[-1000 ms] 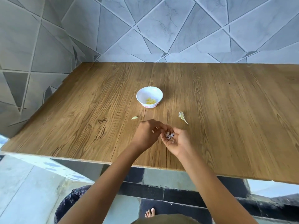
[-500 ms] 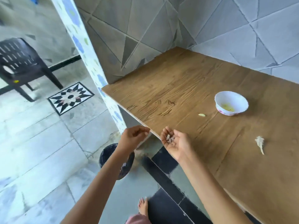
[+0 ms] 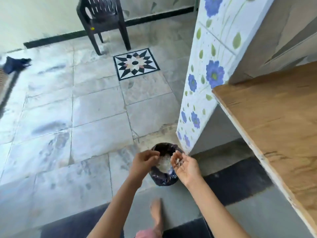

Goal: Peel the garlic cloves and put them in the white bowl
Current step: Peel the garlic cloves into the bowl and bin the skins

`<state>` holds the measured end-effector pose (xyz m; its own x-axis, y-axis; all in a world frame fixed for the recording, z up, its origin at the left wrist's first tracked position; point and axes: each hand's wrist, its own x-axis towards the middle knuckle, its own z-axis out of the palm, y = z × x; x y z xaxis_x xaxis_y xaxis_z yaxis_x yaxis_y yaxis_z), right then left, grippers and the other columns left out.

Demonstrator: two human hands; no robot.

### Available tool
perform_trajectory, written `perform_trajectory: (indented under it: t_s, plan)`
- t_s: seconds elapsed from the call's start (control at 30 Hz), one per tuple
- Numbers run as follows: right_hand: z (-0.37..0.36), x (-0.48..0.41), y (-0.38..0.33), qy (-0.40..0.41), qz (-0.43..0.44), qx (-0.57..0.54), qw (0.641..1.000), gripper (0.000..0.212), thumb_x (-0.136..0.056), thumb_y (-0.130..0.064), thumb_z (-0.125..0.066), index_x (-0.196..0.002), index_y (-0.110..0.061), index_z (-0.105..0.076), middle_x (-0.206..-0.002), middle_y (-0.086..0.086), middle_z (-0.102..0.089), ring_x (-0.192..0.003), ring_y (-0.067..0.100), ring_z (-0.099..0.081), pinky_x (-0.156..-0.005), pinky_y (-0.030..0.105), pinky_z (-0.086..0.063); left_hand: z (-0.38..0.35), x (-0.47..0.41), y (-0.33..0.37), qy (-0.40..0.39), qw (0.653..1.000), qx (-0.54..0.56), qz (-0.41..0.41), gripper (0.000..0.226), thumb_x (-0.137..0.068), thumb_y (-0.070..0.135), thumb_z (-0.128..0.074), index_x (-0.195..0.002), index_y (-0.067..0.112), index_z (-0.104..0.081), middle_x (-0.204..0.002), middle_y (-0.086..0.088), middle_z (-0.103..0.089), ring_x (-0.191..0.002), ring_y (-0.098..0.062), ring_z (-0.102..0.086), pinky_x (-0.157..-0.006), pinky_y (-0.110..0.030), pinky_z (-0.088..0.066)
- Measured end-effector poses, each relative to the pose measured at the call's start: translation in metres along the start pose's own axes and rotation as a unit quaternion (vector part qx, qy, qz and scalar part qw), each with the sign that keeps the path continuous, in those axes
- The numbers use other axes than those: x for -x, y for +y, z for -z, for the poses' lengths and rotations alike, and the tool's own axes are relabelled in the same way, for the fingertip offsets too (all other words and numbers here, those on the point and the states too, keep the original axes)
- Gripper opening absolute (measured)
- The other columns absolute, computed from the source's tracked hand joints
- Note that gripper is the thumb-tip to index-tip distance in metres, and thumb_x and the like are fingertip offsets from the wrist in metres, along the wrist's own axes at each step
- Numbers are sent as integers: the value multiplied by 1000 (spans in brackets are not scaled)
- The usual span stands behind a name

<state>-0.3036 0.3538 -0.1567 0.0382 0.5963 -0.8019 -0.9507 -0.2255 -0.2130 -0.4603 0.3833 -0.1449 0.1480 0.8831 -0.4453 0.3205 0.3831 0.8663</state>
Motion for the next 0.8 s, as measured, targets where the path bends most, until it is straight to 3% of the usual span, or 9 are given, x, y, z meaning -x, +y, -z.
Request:
perform_trajectory:
  t_s: [0.13, 0.3, 0.37, 0.43, 0.53, 0.57, 0.63, 0.7, 0.8]
  plan:
    - [7, -128, 13, 71, -10, 15, 997, 29, -101, -11, -35, -85, 1, -56, -61, 11, -64, -55, 17, -63, -51, 23, -56, -6, -103, -72, 15, 998, 6, 61, 16, -88, 5, -60, -91, 15, -72, -84, -2, -70, -78, -15, -61, -71, -26, -48]
    - [37, -267, 28, 134, -14, 65, 989, 27, -101, -8, -35, -87, 2, -56, -79, 12, -53, -70, 17, -53, -55, 22, -53, -44, -203, -167, 8, 996, -8, 84, 20, -90, 6, -56, -90, 21, -69, -85, -1, -68, -75, -13, -57, -74, -30, -48]
    - [59, -323, 37, 153, -20, 98, 983, 29, -102, -13, -34, -109, 4, -56, -89, 13, -55, -78, 18, -55, -66, 23, -48, -66, -238, -216, -7, 996, -24, 88, 21, -90, 7, -56, -89, 23, -69, -86, -2, -70, -75, -14, -57, -74, -31, -48]
    - [79, -360, 42, 138, -38, 139, 980, 44, -104, -28, -31, -138, -1, -39, -104, 10, -55, -86, 19, -55, -65, 24, -43, -83, -260, -255, -24, 995, -45, 85, 22, -90, 7, -55, -93, 23, -70, -90, 0, -71, -75, -15, -57, -69, -26, -47]
    - [111, -404, 48, 113, -78, 167, 976, 66, -99, -51, -28, -149, -8, -21, -139, 14, -45, -83, 21, -55, -60, 31, -40, -105, -291, -311, -38, 995, -51, 81, 28, -92, 6, -50, -108, 20, -68, -104, 5, -68, -78, -5, -58, -67, -6, -42]
    - [119, -413, 49, 116, -83, 174, 974, 67, -99, -54, -26, -148, -9, -23, -141, 14, -43, -84, 22, -57, -59, 31, -41, -109, -298, -323, -34, 995, -47, 84, 29, -93, 8, -49, -113, 22, -66, -107, 6, -67, -80, -1, -58, -69, -5, -42]
    - [133, -429, 53, 124, -97, 178, 971, 66, -98, -56, -24, -141, -8, -37, -118, 13, -56, -70, 18, -57, -55, 29, -42, -120, -306, -337, -34, 997, -35, 56, 32, -95, 15, -47, -121, 26, -61, -112, 7, -63, -90, -4, -57, -81, -12, -42]
    - [144, -445, 56, 120, -117, 156, 973, 66, -97, -57, -25, -124, -3, -53, -101, 12, -60, -77, 22, -59, -69, 32, -46, -133, -307, -339, -77, 996, -14, -36, 36, -96, 20, -43, -129, 24, -55, -127, 8, -57, -115, -1, -50, -99, -12, -34]
    - [149, -451, 51, 114, -122, 161, 973, 59, -100, -47, -24, -120, 1, -53, -123, 16, -56, -120, 30, -49, -105, 39, -35, -153, -317, -370, -184, 974, -92, -92, 47, -96, 38, -33, -139, 23, -44, -146, 0, -43, -137, -13, -35, -114, -31, -24]
